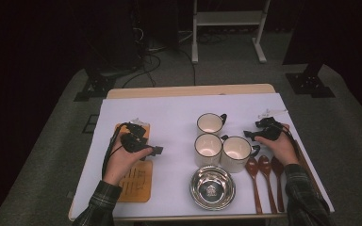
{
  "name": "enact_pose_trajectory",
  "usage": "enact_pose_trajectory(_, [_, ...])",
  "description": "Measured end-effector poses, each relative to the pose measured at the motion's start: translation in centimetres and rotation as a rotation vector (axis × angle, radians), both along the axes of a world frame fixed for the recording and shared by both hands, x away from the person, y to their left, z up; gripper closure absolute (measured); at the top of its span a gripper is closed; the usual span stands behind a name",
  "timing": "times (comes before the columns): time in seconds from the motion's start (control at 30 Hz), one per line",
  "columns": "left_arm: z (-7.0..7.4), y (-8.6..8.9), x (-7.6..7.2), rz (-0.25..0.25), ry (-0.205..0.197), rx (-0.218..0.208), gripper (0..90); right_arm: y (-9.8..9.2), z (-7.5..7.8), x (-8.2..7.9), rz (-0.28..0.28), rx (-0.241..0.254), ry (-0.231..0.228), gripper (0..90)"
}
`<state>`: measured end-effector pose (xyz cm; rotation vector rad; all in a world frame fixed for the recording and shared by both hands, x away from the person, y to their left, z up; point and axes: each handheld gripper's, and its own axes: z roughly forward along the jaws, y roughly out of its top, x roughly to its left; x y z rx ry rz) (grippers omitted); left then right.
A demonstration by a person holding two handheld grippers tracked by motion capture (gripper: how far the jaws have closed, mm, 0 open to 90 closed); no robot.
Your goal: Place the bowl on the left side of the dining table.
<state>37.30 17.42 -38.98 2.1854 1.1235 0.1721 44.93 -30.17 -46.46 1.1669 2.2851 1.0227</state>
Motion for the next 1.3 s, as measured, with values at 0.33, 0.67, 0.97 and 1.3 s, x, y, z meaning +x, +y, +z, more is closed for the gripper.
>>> enact_pose_trajectory(0.33, [0.6, -1.5, -0.9, -0.055, -0.008, -0.011, 17.7, 0.0, 0.0, 0.0, 0.000, 0.000, 0.000, 25.1])
enact_pose_trajectory(0.67, [0.9, -2.9, -1.5, -0.109, 0.001, -0.014, 17.6, 0.0, 0.0, 0.0, 0.000, 0.000, 0.000, 25.1])
enact_pose_trajectory(0.97, [1.0, -4.3, -2.1, -0.149, 0.007, -0.010, 17.7, 0.0, 0.0, 0.0, 0.000, -0.001, 0.000, 25.1])
enact_pose_trajectory(1.3, [1.0, -5.8, -2.7, -0.197, 0.019, 0.001, 17.6, 0.0, 0.0, 0.0, 0.000, -0.001, 0.000, 25.1])
